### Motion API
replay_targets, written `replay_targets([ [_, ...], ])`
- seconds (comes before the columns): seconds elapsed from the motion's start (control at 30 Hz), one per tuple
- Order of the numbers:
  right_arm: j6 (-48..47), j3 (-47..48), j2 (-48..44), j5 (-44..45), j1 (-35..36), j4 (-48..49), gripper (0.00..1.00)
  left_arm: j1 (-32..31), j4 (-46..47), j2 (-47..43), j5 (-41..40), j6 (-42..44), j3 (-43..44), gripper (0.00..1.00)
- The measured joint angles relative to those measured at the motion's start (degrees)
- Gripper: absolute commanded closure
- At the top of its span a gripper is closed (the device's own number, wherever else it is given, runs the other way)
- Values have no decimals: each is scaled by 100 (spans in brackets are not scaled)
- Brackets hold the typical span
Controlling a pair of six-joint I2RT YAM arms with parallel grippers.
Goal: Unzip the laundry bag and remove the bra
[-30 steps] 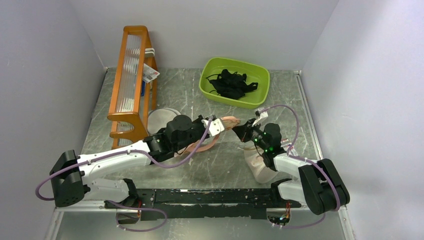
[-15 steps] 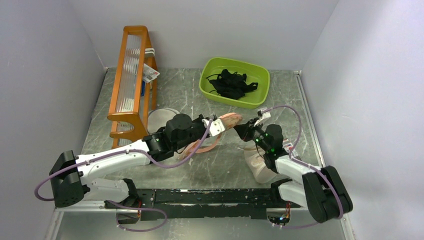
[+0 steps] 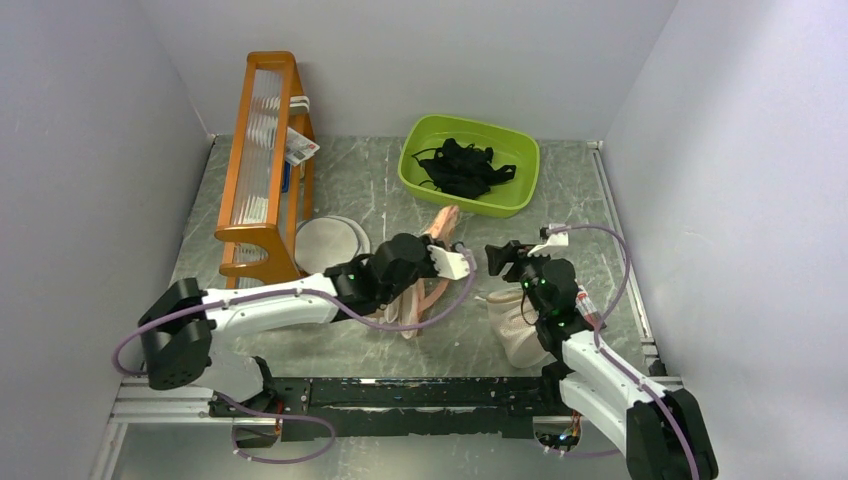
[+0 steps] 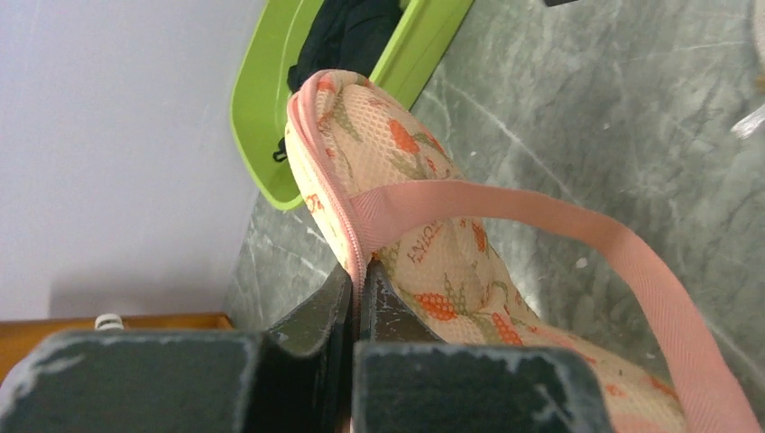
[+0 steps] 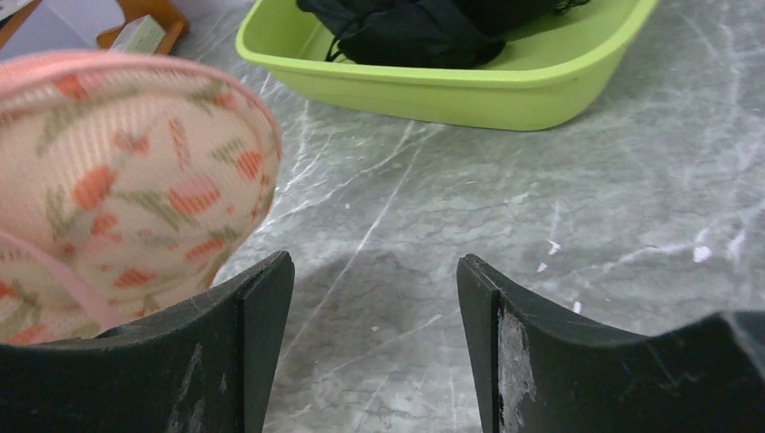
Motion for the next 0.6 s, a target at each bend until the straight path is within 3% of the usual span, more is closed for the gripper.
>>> replay_targets([
  [0.27, 9, -52, -118, 448, 0, -225, 34, -372, -848, 1335, 79, -684, 1276, 93],
  [0.37, 24, -52, -83, 564, 0, -293, 34, -472, -1241, 1775, 140, -1025, 1784, 89],
  [0.43, 24, -52, -101, 660, 0, -323, 34, -592, -1453, 2013, 136, -1187, 2026, 80],
  [0.6, 22, -57, -382, 988, 0, -516, 35, -988, -1930, 2291, 599, -1582, 2232, 49],
])
